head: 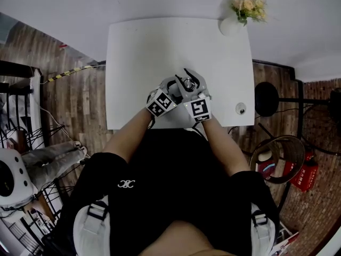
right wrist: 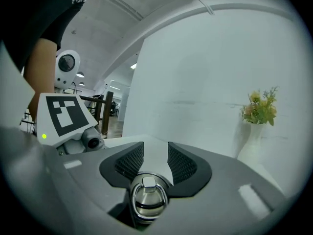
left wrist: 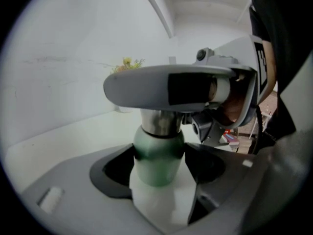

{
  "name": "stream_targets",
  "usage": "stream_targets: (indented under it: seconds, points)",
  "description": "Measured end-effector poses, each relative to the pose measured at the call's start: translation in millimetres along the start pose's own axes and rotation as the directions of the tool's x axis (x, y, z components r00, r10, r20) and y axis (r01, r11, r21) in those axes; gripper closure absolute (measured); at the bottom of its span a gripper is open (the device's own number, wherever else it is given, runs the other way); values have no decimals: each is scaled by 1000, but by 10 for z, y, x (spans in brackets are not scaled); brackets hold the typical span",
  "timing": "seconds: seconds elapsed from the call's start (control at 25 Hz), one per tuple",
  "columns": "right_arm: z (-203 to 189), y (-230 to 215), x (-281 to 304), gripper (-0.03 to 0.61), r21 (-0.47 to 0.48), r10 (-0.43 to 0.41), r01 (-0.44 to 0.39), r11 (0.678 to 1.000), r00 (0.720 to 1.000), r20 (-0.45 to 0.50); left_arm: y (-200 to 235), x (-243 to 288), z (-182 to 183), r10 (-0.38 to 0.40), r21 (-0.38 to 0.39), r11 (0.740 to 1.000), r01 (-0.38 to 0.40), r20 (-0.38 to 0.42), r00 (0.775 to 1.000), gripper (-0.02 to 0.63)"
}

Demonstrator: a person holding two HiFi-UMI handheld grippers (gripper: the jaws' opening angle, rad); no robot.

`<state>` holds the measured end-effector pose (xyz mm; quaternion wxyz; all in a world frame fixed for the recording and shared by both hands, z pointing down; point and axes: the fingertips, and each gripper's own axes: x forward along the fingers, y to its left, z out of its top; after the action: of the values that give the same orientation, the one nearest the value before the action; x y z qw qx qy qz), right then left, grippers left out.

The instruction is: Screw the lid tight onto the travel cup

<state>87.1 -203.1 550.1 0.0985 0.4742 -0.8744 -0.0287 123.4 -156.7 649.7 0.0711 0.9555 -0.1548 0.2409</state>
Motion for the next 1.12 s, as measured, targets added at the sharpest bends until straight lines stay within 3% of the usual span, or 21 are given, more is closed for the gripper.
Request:
stream_targets:
  seconds: [0.12,0.28,0.4,0.56,0.76,0.88,0.96,1.0,1.12]
  points:
    - [4,-28,6,422,11,-36,36,999,999,3,10,-4,2,4,-6,1000,-4,1,1000,238]
    - [-18,-29,32,422,30,-7,7,1000,1000,-9,29,2,1,-3,-16,1000,3,4,1000,236]
    - [-57,-79,12,420,123,2,3,992,999,-40,28,-10,-5,9,-38,999,-9,-6,1000,236]
    - [162,-293,-195,419,205,-87,83,975,996,7,29,-216,51,69,-87,994,-65,42,997,238]
    - [607,-599,-359,420,222,-195,170,960,976,95,150,-745,349,151,-123,984,-132,162,975,246]
    - [914,-725,-418,435,201,-233,202,958,962,142,322,-1104,705,254,-121,965,-231,241,937,364]
    - [1137,-811,-447,545,182,-264,232,956,947,184,488,-1344,1016,345,-128,938,-322,282,895,441]
    - [1255,-849,-454,571,177,-278,244,953,939,203,564,-1465,1191,390,-136,921,-366,296,872,490]
    - [1557,-947,-440,575,165,-320,288,943,921,224,783,-1769,1601,495,-165,869,-467,338,801,560]
